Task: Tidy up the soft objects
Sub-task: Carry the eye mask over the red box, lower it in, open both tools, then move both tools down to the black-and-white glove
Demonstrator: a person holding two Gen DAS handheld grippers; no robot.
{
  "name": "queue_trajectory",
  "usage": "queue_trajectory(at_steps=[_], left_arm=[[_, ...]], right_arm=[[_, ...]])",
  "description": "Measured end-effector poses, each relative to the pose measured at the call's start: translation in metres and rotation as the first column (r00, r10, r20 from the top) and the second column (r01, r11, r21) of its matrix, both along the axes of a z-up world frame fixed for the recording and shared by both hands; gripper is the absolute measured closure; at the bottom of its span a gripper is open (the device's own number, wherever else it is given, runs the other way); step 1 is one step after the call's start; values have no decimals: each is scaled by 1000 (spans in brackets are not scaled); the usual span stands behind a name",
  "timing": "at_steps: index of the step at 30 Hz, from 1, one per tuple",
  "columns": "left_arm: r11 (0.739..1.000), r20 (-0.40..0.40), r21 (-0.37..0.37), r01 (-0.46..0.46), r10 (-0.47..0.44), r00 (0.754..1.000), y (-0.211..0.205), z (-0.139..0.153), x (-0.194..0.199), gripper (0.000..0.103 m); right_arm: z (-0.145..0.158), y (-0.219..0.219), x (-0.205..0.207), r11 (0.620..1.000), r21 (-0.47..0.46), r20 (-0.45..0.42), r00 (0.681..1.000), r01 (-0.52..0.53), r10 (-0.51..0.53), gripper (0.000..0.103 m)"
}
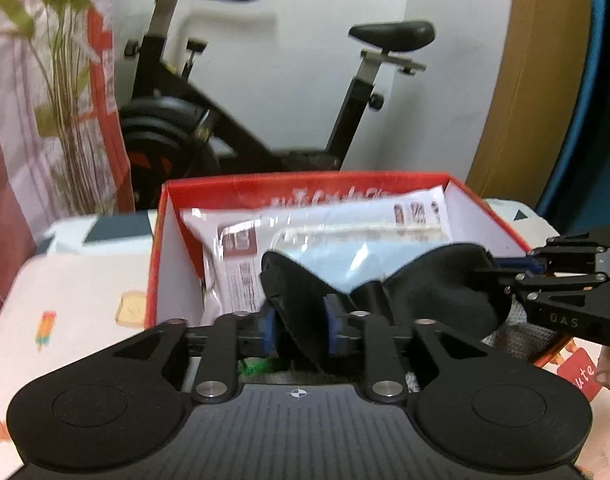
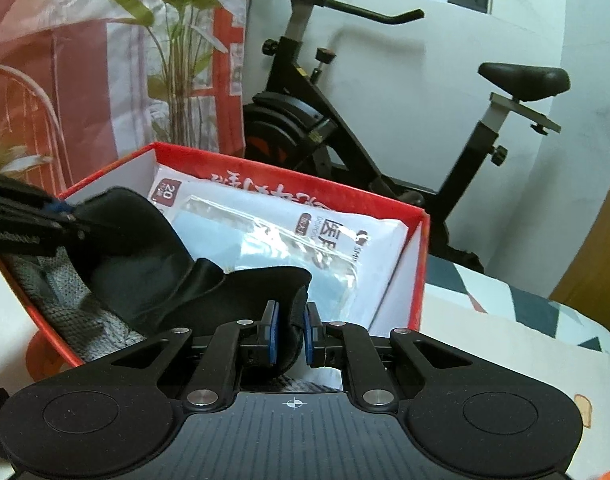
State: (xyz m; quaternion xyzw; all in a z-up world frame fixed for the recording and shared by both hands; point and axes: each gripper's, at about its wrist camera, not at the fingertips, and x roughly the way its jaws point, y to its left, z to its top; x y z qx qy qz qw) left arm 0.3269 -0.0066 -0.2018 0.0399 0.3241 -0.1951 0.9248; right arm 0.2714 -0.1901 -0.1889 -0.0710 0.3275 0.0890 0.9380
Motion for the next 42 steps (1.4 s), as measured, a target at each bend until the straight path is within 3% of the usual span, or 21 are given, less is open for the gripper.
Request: queue_trajectory(at_steps=[2, 9, 15, 19, 24, 25, 28, 36, 42], left_arm=[[1000, 29, 11, 7, -8, 1000, 0, 6, -1, 61], [999, 108, 9, -45, 44, 993, 11, 23, -5, 60], [997, 130, 1, -71, 71, 989, 15, 28, -16, 51], [999, 140, -2, -52, 52, 989, 11, 30, -31, 45], [999, 151, -15, -46, 47, 987, 9, 33, -54, 18], [999, 154, -14, -50, 51, 987, 8, 34, -58, 12], [998, 157, -25, -64, 67, 985, 9, 35, -73, 4], [994, 159, -47, -95, 102, 982, 18, 30, -119, 0], [986, 110, -87, -142, 151, 982, 31, 8, -146, 0]], right_arm=[[1, -1, 0, 1000, -1, -2, 1000, 6, -6, 91], [1, -2, -3, 1000, 4, -5, 1000, 28, -28, 90], [4, 1, -10, 999, -31, 18, 999, 38, -37, 76], [11, 0, -20, 998, -36, 53, 998, 45, -43, 47], [24, -6, -42, 999, 1, 97, 994, 48, -48, 23], [26, -7, -47, 999, 5, 107, 993, 51, -51, 14], [33, -8, -63, 998, 23, 146, 988, 52, -55, 2], [35, -9, -113, 987, 151, 217, 972, 59, -91, 0], [16, 1, -146, 986, 165, 253, 965, 21, -62, 0]])
